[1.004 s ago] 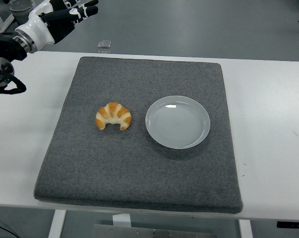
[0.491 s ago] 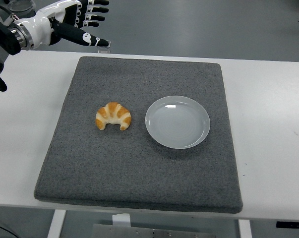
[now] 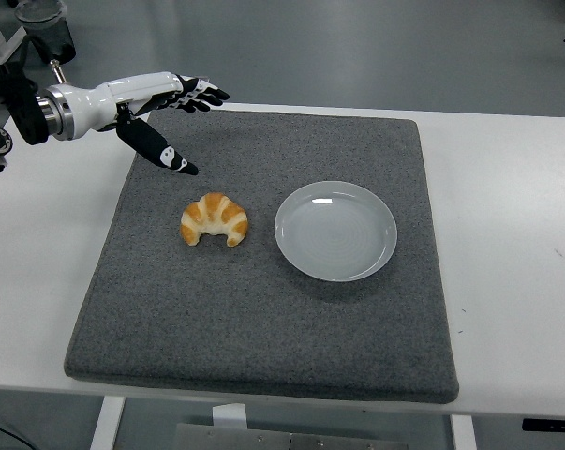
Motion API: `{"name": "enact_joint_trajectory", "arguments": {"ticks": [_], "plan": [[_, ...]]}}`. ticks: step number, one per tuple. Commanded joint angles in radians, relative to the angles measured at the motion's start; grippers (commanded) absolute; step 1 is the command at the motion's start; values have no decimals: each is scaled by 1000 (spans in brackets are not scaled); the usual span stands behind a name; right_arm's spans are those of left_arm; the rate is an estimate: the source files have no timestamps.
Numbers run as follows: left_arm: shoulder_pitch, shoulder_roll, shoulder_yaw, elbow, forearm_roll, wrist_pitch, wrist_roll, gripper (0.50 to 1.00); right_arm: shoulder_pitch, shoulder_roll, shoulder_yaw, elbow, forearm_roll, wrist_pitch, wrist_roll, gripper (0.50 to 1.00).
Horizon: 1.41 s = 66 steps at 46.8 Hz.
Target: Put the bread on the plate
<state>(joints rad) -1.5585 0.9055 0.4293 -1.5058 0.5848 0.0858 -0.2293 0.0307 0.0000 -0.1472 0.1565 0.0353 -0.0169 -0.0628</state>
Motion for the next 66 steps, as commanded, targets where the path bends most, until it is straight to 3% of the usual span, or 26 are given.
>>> {"name": "enact_joint_trajectory", "arguments": {"ticks": [1, 8, 17, 30, 66], "plan": [[40, 0, -1, 2, 91, 15, 1, 986, 0, 0, 0, 0, 0, 0, 0, 930], [127, -10, -7, 9, 240, 89, -1, 986, 0, 0, 0, 0, 0, 0, 0, 930], [210, -68, -35, 45, 274, 164, -16, 986, 0, 0, 0, 0, 0, -3, 0, 930], [311, -131, -123, 99, 274, 166, -32, 984, 0, 0, 0, -2, 0, -6, 0, 930], [414, -257, -172, 259, 276, 173, -77, 975, 2, 0, 1, -5, 2, -8, 0, 930]]}}
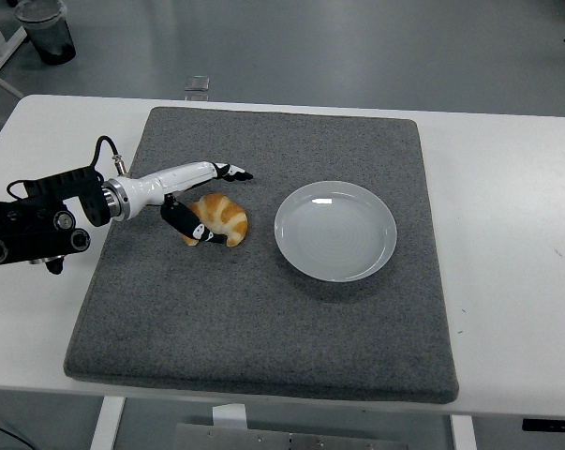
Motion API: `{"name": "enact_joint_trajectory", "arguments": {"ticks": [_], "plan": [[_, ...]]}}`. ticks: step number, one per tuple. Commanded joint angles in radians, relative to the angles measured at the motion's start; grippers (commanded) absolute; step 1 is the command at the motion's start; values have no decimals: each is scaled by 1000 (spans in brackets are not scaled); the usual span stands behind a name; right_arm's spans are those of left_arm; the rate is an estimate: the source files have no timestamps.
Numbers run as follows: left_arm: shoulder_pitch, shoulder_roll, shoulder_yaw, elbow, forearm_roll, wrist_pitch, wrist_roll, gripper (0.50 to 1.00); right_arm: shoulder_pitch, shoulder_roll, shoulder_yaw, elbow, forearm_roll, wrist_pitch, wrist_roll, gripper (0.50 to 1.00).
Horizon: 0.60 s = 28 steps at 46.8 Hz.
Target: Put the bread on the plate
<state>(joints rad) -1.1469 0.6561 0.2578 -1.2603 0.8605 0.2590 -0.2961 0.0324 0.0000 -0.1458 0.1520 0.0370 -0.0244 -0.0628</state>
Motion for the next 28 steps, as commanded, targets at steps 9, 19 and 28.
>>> {"name": "enact_joint_trajectory", "arguments": {"ticks": [9, 19, 28], "plan": [[13, -33, 0, 41, 0, 0, -26, 971, 0, 0, -1, -3, 0, 0, 0, 930], [15, -39, 0, 47, 0, 0, -29, 958, 0, 0, -1, -6, 0, 0, 0, 930], [24, -46, 0, 68, 2, 0, -49, 956, 0, 0, -1, -6, 0, 0, 0, 930]]}}
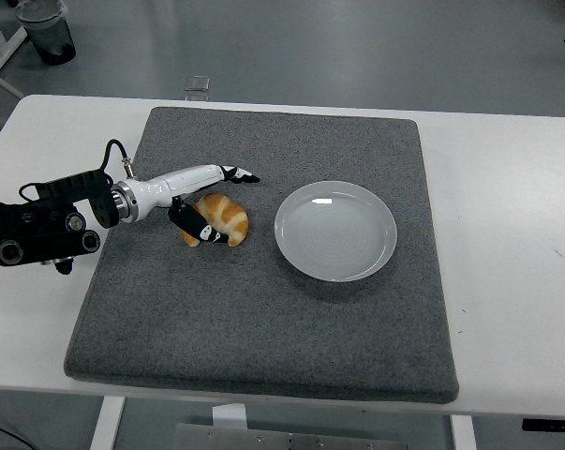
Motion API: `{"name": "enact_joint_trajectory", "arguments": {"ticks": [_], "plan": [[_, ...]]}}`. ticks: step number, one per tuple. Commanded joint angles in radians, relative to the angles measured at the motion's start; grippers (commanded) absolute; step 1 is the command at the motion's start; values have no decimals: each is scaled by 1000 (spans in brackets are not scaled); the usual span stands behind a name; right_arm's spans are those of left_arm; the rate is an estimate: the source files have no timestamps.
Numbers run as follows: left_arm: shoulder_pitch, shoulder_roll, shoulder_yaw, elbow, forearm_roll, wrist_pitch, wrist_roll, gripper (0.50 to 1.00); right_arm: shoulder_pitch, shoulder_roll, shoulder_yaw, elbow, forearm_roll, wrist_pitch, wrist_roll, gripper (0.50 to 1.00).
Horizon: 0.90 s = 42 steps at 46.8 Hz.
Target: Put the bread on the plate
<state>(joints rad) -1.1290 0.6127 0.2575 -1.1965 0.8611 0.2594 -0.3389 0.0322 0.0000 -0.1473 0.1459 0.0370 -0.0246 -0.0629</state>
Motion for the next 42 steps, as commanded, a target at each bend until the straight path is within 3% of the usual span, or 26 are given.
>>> {"name": "enact_joint_trajectory", "arguments": {"ticks": [1, 20, 27, 34, 42], "plan": [[8, -2, 0, 6, -1, 0, -8, 956, 0, 0, 0, 0, 0, 0, 0, 930], [11, -2, 2, 14, 1, 1, -8, 851, 0, 0, 0, 0, 0, 0, 0, 930], [9, -2, 0, 14, 1, 3, -8, 746, 0, 0, 0, 0, 0, 0, 0, 930], [3, -2, 0, 14, -1, 3, -9, 500, 0, 0, 0, 0, 0, 0, 0, 930], [-6, 2, 0, 14, -1, 3, -35, 500, 0, 0, 0, 0, 0, 0, 0, 930]]}}
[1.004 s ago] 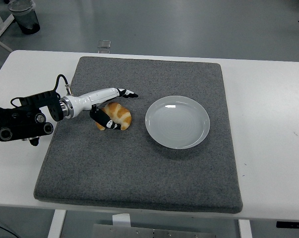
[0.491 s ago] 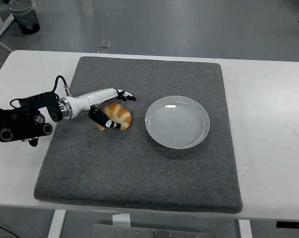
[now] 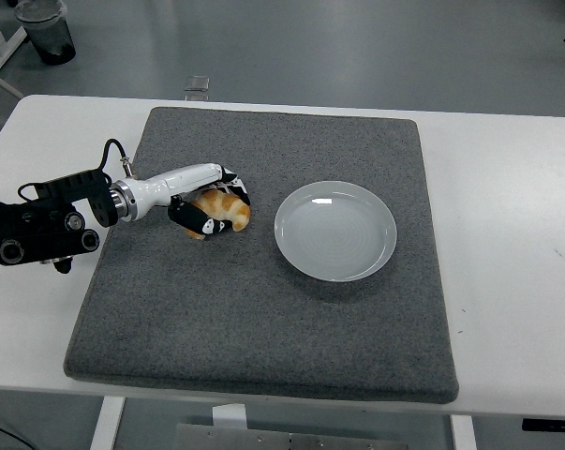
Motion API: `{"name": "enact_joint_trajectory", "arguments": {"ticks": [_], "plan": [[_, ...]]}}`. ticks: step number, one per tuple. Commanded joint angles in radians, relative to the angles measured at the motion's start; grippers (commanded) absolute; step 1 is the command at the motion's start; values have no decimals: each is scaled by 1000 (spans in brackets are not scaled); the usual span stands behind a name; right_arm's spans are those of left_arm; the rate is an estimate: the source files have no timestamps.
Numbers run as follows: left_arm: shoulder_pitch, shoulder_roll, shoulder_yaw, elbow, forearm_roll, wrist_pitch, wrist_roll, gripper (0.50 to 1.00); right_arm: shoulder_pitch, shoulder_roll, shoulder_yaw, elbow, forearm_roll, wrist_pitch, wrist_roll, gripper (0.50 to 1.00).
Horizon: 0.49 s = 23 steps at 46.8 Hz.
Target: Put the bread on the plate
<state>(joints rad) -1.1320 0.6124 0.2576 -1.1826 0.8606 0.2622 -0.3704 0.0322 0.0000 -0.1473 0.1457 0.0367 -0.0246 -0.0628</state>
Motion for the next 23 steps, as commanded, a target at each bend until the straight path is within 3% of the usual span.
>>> {"name": "enact_joint_trajectory", "arguments": {"ticks": [1, 23], "plan": [[-3, 3, 0, 0, 0, -1, -4, 500, 0, 0, 0, 0, 0, 0, 0, 932], [-25, 27, -6, 3, 1, 2, -45, 500, 0, 0, 0, 0, 0, 0, 0, 930]]}}
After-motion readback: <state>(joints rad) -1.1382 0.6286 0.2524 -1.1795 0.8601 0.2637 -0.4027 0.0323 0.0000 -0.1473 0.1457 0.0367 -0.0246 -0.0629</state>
